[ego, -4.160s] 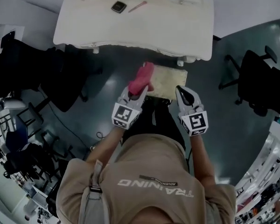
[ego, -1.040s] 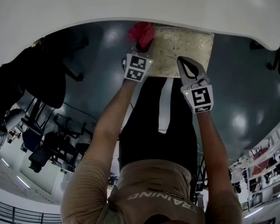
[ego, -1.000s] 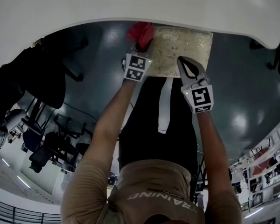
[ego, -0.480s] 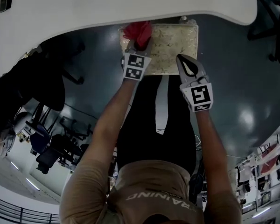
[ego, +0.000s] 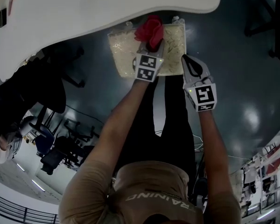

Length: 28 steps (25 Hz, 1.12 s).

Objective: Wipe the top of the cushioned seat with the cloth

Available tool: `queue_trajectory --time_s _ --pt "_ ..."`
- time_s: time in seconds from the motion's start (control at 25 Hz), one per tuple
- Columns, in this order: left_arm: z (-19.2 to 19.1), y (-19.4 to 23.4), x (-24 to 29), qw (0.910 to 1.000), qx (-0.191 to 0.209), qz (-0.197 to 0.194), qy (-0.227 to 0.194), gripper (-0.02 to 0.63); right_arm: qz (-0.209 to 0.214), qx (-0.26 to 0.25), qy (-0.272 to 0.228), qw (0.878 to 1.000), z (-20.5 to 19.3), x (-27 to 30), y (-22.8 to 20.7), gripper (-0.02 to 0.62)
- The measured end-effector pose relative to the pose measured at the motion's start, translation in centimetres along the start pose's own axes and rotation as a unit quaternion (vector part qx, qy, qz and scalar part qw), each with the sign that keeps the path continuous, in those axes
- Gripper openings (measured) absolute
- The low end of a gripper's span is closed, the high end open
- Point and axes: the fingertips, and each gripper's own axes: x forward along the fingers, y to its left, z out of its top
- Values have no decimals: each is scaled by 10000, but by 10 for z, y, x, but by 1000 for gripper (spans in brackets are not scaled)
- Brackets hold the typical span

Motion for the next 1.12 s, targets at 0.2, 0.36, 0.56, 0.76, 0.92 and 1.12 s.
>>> queue_trajectory --time_s 0.2,0.36,0.56,0.76,0.92,1.12 --pt "15 -37 22 9997 190 -131 2 38 -90 142 -74 9998 -9 -19 -30 2" --pt "23 -69 37 9986 392 -322 116 38 -144 209 -50 9997 -19 -36 -50 2" --pt "27 -96 57 9979 439 -407 232 38 -135 241 -80 9996 -25 -53 -72 2" --pt "24 -125 72 9951 683 -567 428 38 -256 322 -87 9991 -35 -71 -100 2" --pt "30 -152 71 9934 708 -824 363 38 -313 319 -46 9990 -42 -85 -116 2" --pt "34 -177 55 9890 799 -1230 178 38 -330 298 -46 9990 -41 -84 -115 2"
